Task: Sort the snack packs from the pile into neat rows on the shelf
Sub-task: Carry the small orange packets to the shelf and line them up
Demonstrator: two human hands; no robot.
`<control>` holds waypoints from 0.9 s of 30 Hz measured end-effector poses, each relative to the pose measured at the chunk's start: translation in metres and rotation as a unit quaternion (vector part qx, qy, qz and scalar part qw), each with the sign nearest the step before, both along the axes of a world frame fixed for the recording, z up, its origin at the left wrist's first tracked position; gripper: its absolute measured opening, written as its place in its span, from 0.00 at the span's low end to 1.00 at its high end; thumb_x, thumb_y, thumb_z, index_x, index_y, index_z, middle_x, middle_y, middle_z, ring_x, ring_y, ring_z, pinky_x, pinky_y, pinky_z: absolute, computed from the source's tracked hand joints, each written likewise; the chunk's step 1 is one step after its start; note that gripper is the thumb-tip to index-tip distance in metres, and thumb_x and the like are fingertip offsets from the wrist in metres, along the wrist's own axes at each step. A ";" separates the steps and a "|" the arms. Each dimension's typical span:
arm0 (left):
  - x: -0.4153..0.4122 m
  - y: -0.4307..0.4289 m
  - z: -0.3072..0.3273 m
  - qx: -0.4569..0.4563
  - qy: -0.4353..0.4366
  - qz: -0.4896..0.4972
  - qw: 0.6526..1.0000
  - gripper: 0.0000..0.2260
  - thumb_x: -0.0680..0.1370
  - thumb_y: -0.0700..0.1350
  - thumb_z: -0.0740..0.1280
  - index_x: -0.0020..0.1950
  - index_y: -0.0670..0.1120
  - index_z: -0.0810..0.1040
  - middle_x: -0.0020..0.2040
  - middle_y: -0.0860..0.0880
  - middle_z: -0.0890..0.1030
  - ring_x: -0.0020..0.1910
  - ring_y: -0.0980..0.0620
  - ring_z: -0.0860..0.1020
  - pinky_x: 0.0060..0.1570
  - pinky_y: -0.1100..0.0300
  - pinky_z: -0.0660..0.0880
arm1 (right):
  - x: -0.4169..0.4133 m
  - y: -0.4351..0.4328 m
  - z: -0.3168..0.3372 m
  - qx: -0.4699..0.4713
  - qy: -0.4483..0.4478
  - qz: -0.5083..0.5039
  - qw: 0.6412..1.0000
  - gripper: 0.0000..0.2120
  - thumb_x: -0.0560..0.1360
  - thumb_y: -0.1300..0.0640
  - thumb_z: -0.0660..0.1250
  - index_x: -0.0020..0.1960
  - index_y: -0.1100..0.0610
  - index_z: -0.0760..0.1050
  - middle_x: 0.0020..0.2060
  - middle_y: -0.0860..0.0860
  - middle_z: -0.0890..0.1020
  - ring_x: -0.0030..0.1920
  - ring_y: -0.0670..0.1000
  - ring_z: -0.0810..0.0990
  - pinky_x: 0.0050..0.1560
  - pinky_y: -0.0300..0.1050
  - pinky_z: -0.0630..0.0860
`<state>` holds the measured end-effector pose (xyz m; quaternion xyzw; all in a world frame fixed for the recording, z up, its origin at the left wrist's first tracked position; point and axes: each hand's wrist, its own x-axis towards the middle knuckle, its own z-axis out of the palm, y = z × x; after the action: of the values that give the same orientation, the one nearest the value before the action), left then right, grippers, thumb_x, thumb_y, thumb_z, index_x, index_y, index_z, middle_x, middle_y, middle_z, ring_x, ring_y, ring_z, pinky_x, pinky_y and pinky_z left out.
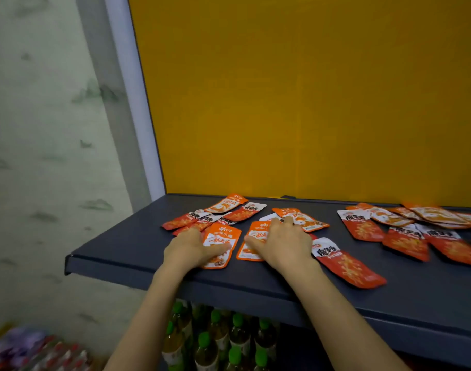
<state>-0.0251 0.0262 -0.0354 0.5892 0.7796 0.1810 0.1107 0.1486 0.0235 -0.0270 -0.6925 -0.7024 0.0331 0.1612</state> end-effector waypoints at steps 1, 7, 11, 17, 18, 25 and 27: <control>-0.001 -0.002 0.001 0.011 -0.008 -0.004 1.000 0.27 0.66 0.67 0.67 0.49 0.44 0.74 0.51 0.43 0.79 0.50 0.45 0.76 0.43 0.54 0.69 | -0.002 0.001 -0.001 -0.002 -0.005 0.001 1.000 0.37 0.71 0.32 0.59 0.67 0.60 0.65 0.65 0.58 0.68 0.64 0.58 0.70 0.57 0.49 0.72; -0.009 0.002 -0.006 0.080 -0.127 -0.076 0.986 0.21 0.68 0.57 0.72 0.49 0.47 0.68 0.52 0.48 0.76 0.53 0.47 0.76 0.51 0.51 0.75 | -0.010 0.004 -0.004 -0.014 0.047 -0.029 0.998 0.39 0.69 0.36 0.67 0.69 0.59 0.61 0.66 0.58 0.70 0.64 0.58 0.71 0.56 0.50 0.72; -0.014 -0.003 -0.008 0.139 -0.242 -0.095 0.955 0.19 0.71 0.49 0.73 0.54 0.47 0.67 0.48 0.50 0.76 0.48 0.48 0.78 0.46 0.55 0.76 | -0.011 0.001 -0.001 -0.008 0.124 -0.010 0.992 0.36 0.69 0.45 0.72 0.69 0.59 0.60 0.64 0.57 0.73 0.64 0.59 0.72 0.57 0.51 0.71; -0.012 -0.011 -0.001 0.209 -0.398 -0.123 0.885 0.07 0.75 0.44 0.68 0.47 0.53 0.71 0.46 0.50 0.79 0.41 0.56 0.79 0.36 0.64 0.73 | -0.001 -0.002 -0.002 0.039 0.235 0.047 0.970 0.24 0.75 0.58 0.66 0.67 0.54 0.62 0.59 0.58 0.77 0.57 0.57 0.76 0.50 0.45 0.70; -0.009 -0.012 0.002 0.212 -0.419 -0.128 0.873 0.07 0.75 0.44 0.68 0.45 0.54 0.71 0.45 0.51 0.79 0.41 0.56 0.79 0.36 0.64 0.74 | 0.003 -0.005 -0.001 0.055 0.253 0.053 0.964 0.22 0.75 0.58 0.65 0.67 0.53 0.63 0.59 0.57 0.77 0.55 0.56 0.76 0.49 0.44 0.69; 0.054 -0.011 0.024 0.183 -0.506 -0.198 0.819 0.08 0.76 0.43 0.66 0.55 0.48 0.73 0.45 0.52 0.81 0.41 0.56 0.80 0.33 0.67 0.75 | 0.082 -0.045 0.009 0.173 0.353 0.018 0.919 0.18 0.76 0.59 0.63 0.65 0.48 0.69 0.62 0.48 0.76 0.61 0.51 0.75 0.59 0.48 0.73; 0.087 -0.013 0.028 0.163 -0.512 -0.228 0.812 0.08 0.76 0.43 0.66 0.55 0.49 0.73 0.45 0.53 0.81 0.42 0.57 0.80 0.33 0.68 0.75 | 0.118 -0.064 0.010 0.199 0.375 -0.019 0.905 0.18 0.76 0.60 0.64 0.63 0.46 0.70 0.59 0.46 0.77 0.59 0.51 0.77 0.60 0.52 0.74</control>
<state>0.0619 0.0131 -0.0079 0.5815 0.4122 0.5503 0.4349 0.2662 -0.0408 -0.0170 -0.5956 -0.5685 0.1467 0.5482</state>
